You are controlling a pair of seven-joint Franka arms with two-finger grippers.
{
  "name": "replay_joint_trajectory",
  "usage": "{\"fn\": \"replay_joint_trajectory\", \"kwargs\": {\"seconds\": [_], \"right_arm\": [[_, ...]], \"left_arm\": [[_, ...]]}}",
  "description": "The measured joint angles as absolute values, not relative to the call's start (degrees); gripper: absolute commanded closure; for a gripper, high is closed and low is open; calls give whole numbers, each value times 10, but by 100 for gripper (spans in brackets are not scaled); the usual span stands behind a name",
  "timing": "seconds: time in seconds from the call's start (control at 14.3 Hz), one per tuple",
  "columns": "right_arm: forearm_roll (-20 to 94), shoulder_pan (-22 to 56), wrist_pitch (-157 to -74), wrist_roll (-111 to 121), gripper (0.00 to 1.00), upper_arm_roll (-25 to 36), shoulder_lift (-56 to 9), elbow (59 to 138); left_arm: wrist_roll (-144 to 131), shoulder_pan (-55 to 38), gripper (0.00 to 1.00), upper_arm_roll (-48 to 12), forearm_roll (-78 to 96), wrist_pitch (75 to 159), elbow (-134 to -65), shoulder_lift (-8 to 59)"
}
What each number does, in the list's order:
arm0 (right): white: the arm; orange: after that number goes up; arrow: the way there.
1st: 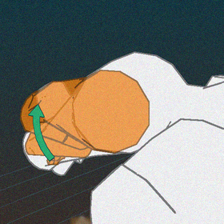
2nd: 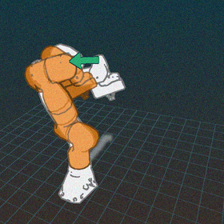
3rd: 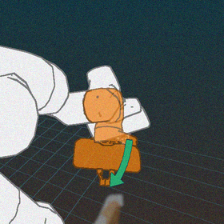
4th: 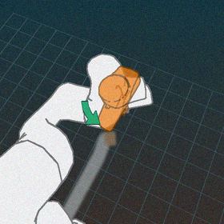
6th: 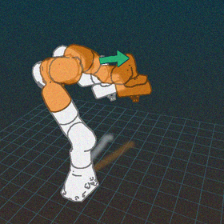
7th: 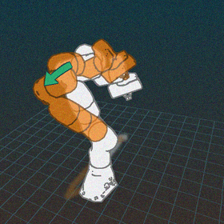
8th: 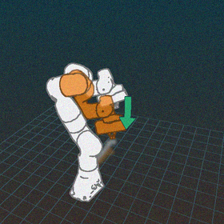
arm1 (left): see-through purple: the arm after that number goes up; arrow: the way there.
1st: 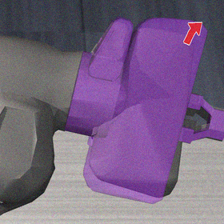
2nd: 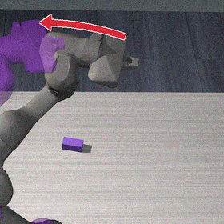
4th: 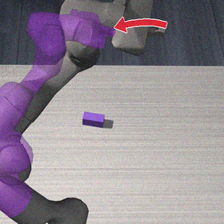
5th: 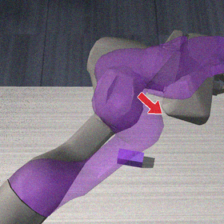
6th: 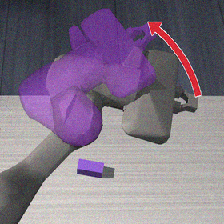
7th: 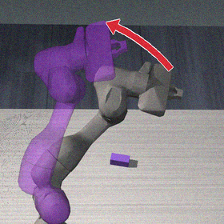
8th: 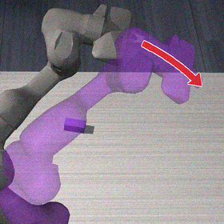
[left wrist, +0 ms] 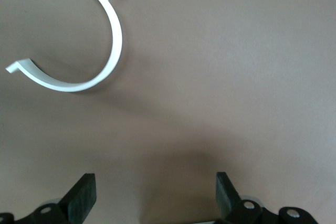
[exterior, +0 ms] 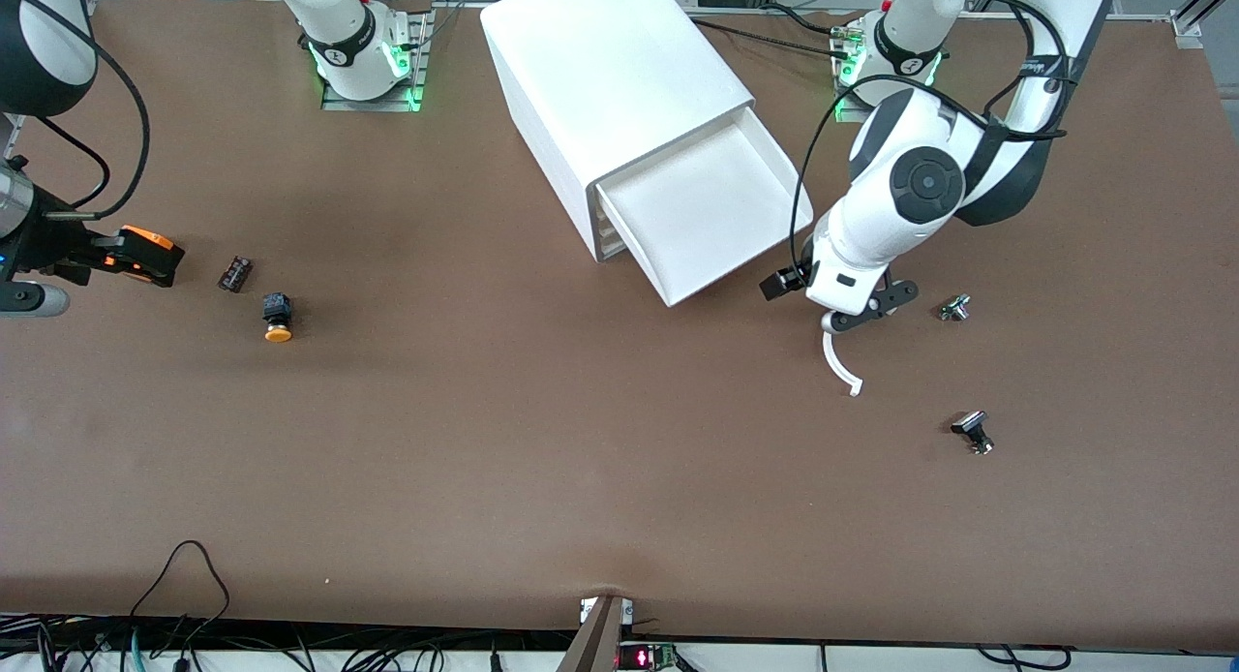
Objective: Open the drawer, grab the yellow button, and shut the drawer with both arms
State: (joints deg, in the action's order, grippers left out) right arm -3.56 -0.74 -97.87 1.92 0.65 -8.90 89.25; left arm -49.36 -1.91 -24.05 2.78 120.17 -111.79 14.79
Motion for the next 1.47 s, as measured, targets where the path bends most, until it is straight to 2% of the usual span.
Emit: {"fn": "replay_joint_trajectory", "kwargs": {"seconds": [0.35, 1.05, 1.47], "right_arm": [[-36, -3, -927, 17, 0, 30, -86, 892], [-36, 4, -908, -19, 0, 38, -75, 863], [-24, 3, -883, -14, 0, 59, -51, 875]], "left_arm": [[-571, -23, 0, -292, 34, 1203, -1136, 148], [-621, -23, 0, -366, 108, 1194, -1171, 133], [-642, -23, 0, -390, 176, 1153, -1181, 114]]}}
